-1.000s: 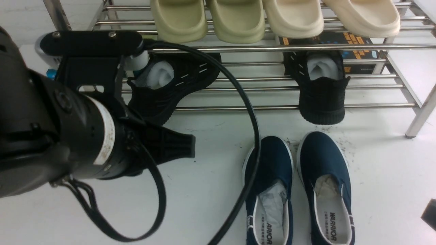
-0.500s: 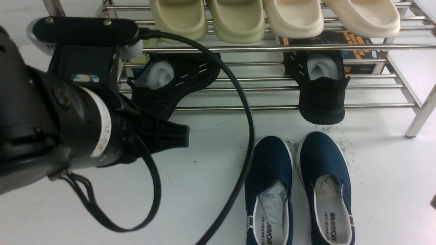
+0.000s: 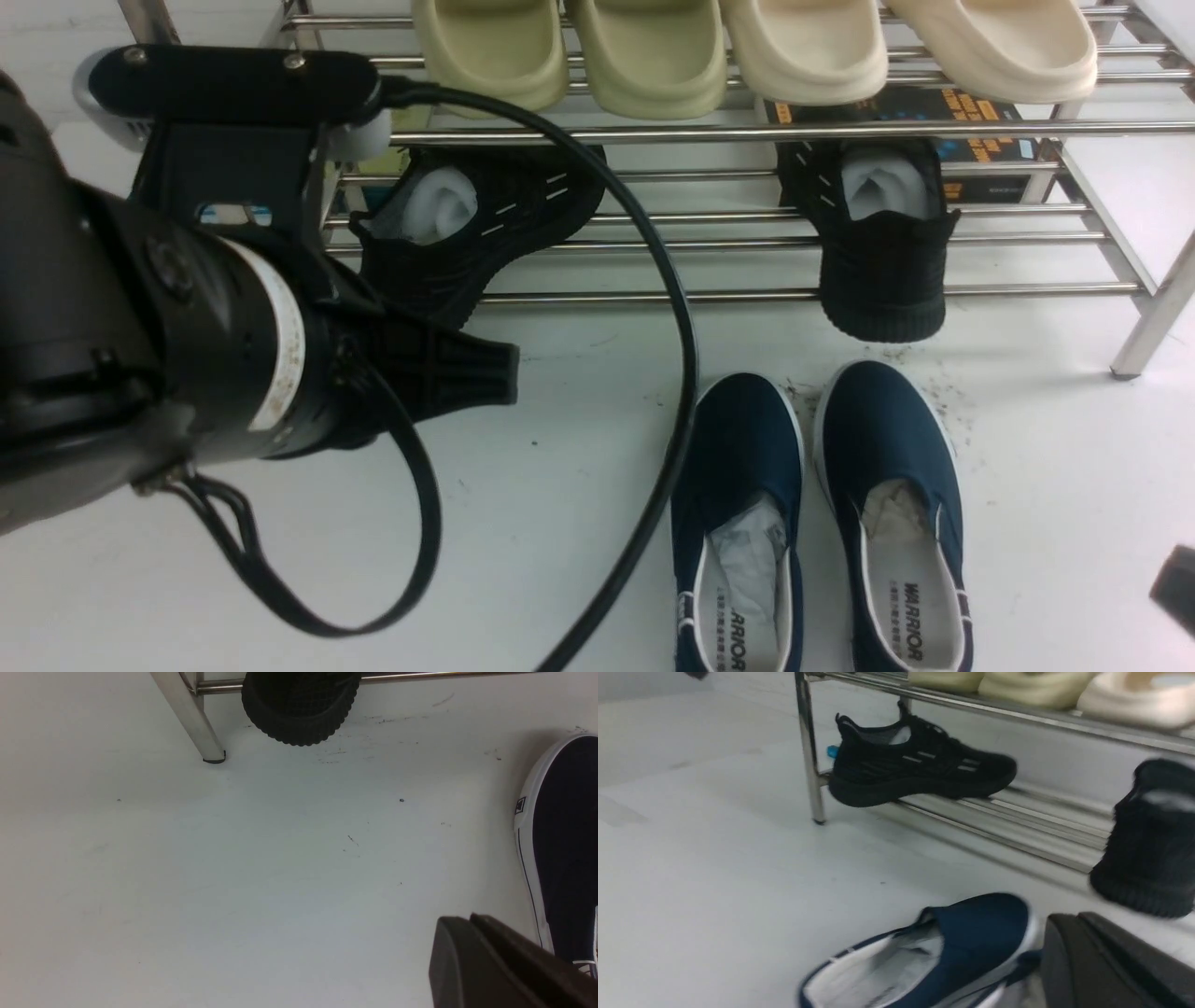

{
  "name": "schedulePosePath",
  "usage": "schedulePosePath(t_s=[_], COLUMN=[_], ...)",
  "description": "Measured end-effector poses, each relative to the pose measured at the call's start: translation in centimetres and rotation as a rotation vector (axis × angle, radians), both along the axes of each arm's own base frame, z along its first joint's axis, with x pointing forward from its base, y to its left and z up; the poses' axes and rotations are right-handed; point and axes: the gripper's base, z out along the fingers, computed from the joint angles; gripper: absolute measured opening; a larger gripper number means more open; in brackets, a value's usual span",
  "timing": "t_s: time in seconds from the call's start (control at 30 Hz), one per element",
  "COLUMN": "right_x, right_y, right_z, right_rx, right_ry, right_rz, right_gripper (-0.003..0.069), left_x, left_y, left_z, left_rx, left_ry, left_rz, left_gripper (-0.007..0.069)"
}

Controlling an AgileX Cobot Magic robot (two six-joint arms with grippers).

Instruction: Take the shoes off the shelf with your hand on the white table.

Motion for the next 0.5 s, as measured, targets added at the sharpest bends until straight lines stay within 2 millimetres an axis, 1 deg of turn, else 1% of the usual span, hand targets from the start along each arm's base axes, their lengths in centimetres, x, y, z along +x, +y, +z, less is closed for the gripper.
schedulePosePath(t_s=[0.07, 0.13, 0.2, 0.3, 0.33, 0.37, 0.47, 0.5], right_x=[-0.5, -0.8, -0.8, -0.8, -0.7, -0.6, -0.3, -0.2], right_y=[0.1, 0.0, -0.2, -0.9, -1.3, -1.4, -2.1, -2.2], right_z=[-0.2, -0.3, -0.4, -1.1, -1.6, -1.8, -4.2, -4.6], right_rx=[0.145, 0.216, 0.251, 0.321, 0.345, 0.351, 0.39, 0.403], right_ry=[0.153, 0.204, 0.222, 0.235, 0.237, 0.238, 0.267, 0.275], right_rz=[0.032, 0.034, 0.019, -0.089, -0.151, -0.17, -0.328, -0.362], right_gripper=[0.0025, 0.0026, 0.0027, 0.0029, 0.0031, 0.0032, 0.0038, 0.0039], left_x=[0.0, 0.0, 0.0, 0.0, 0.1, 0.1, 0.1, 0.1], left_y=[0.0, 0.0, 0.0, 0.0, 0.0, 0.0, -0.1, -0.1], left_z=[0.0, 0.0, 0.0, 0.0, 0.1, 0.1, 0.1, 0.1], left_rx=[0.0, 0.003, 0.002, 0.001, 0.001, 0.0, -0.003, -0.002], left_ry=[0.0, -0.003, -0.003, -0.005, -0.009, -0.01, -0.014, -0.015], left_rz=[0.0, 0.001, 0.0, -0.001, -0.002, -0.003, -0.006, -0.006], left_gripper=[0.0034, 0.0036, 0.0036, 0.0042, 0.0043, 0.0043, 0.0044, 0.0046])
